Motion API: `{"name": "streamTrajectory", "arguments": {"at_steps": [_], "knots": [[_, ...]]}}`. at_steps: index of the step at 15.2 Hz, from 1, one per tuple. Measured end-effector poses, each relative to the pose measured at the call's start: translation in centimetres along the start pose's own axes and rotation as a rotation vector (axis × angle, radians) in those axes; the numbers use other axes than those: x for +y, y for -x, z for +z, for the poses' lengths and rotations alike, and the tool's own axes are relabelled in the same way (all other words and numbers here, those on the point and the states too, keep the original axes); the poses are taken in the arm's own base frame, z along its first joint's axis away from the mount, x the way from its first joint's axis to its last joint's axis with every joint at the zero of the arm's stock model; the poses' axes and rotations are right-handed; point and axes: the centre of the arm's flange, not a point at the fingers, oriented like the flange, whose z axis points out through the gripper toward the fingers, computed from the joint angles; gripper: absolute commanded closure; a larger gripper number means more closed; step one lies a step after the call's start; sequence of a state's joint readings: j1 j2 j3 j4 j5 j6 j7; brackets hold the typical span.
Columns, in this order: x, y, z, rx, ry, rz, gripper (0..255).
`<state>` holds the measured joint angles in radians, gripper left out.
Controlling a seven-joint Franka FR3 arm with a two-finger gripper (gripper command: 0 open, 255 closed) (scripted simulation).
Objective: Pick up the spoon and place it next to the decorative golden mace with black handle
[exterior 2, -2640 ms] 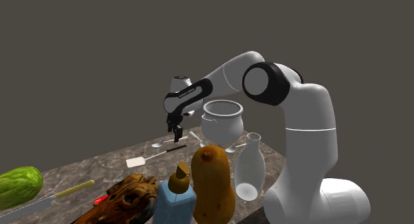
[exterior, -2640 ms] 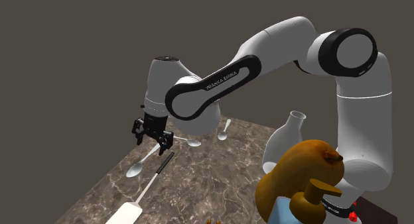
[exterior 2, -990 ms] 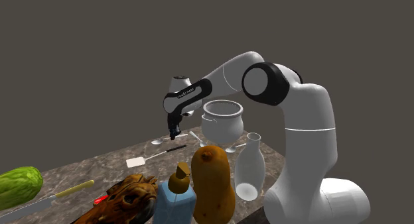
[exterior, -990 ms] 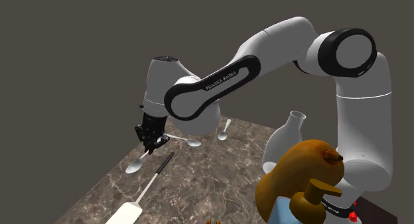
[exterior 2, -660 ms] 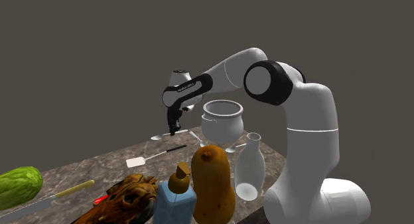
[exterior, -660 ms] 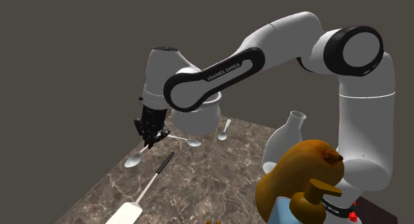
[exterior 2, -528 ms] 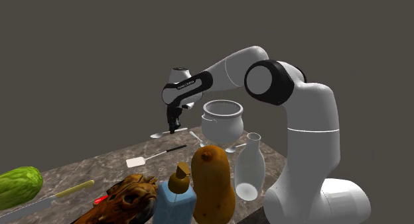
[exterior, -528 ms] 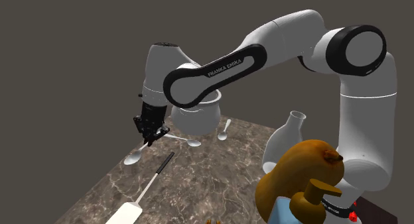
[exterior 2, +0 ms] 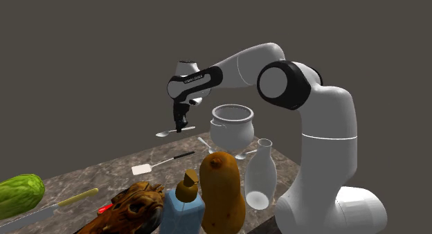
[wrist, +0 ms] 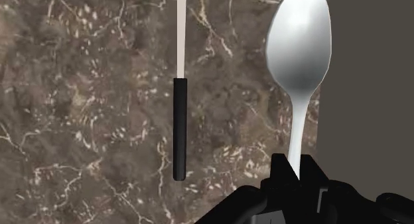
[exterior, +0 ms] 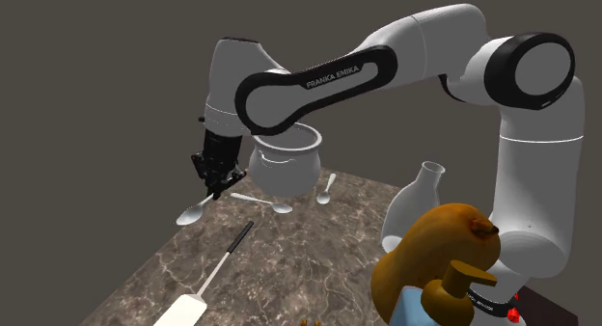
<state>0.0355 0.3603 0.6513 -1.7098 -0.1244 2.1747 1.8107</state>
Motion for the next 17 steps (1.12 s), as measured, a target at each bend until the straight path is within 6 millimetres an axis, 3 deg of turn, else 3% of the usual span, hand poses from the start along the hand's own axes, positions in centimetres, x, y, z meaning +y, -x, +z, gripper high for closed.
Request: {"name": "streamTrajectory", "arguments": {"at_steps": [17], "knots": [[-1.3,1.3,-8.7,0.0,0.0,0.0,255]]}}
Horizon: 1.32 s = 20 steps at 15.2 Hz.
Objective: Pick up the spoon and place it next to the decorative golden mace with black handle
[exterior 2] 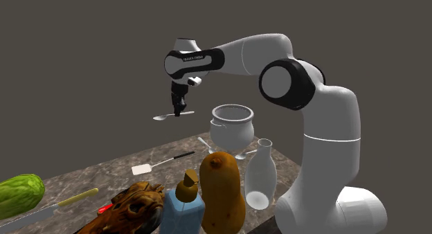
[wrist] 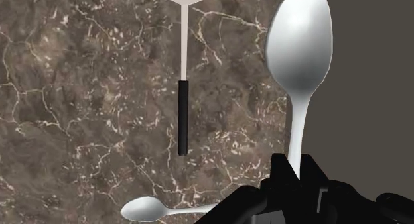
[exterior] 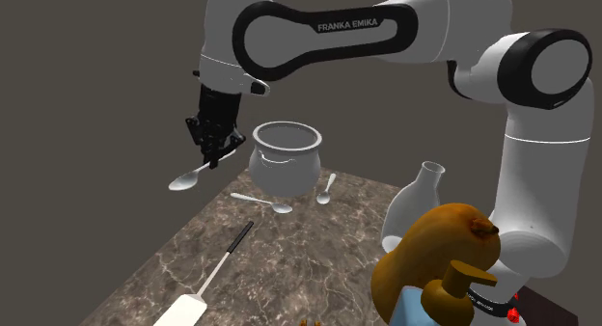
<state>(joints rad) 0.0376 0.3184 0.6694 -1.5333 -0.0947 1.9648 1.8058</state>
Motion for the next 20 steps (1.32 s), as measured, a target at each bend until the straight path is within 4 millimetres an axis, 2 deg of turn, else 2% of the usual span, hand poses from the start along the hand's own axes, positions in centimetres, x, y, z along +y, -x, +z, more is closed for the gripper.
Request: {"name": "streamTrajectory", "arguments": {"at_steps": [1,4,11,14,20], "knots": [[-0.1,-0.1,-0.5,0.0,0.0,0.0,255],[1.5,1.9,-0.7,0.0,0.0,-0.001,255],[8.6,8.1,-1.5,0.0,0.0,-0.001,255],[10.8,11.0,-1.0,0.0,0.0,-0.002,255],[16.8,16.7,-1.2,0.0,0.0,-0.002,255]]}}
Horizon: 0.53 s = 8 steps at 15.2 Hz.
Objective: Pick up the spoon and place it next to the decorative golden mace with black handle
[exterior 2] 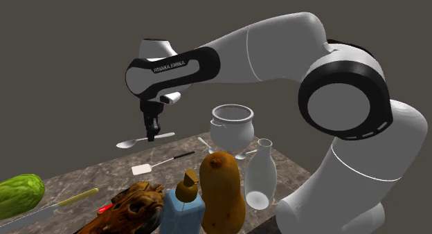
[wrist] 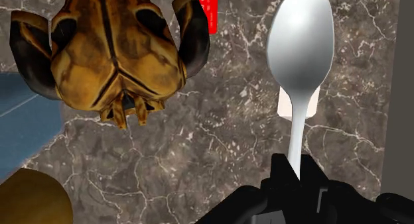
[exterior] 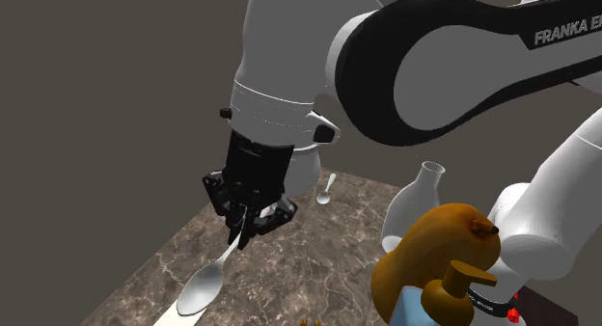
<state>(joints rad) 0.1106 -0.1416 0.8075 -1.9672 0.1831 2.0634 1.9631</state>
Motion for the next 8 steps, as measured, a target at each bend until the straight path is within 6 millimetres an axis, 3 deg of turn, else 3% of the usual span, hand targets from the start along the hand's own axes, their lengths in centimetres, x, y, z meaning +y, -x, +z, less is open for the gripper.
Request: {"name": "streamTrajectory", "arguments": {"at_steps": [2,8], "knots": [[1.1,0.9,0.2,0.0,0.0,0.0,255],[1.9,0.6,3.0,0.0,0.001,0.002,255]]}}
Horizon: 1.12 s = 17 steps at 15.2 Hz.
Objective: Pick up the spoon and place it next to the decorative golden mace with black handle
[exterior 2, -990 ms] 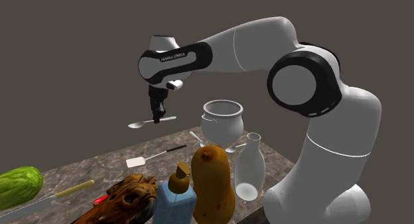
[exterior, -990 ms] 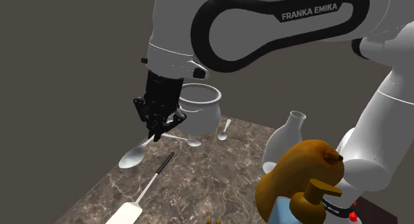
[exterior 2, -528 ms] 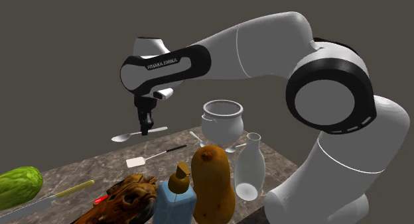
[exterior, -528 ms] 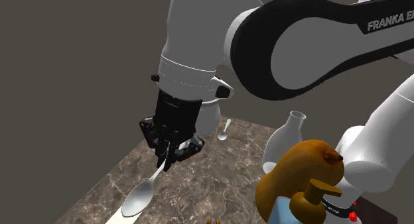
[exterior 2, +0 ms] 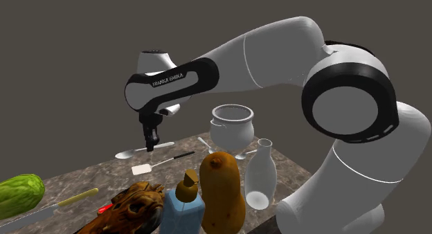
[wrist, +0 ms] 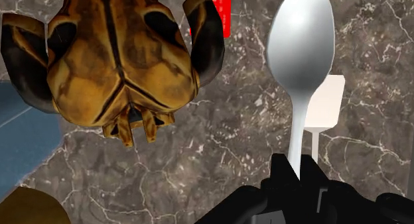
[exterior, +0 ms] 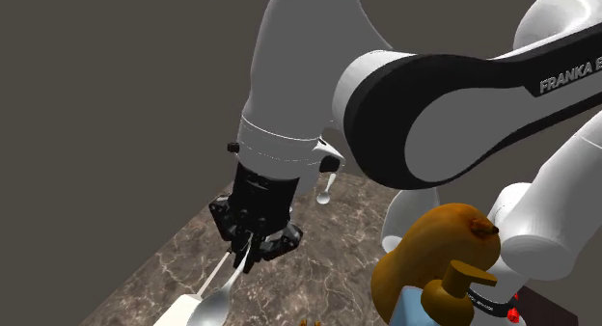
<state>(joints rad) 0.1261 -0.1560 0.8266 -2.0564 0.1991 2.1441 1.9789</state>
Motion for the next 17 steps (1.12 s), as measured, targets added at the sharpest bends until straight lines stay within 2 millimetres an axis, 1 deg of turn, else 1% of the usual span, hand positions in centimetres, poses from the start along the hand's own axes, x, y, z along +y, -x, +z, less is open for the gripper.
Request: {"name": "streamTrajectory", "arguments": {"at_steps": [17], "knots": [[1.4,-1.2,8.8,0.0,0.0,0.0,255]]}}
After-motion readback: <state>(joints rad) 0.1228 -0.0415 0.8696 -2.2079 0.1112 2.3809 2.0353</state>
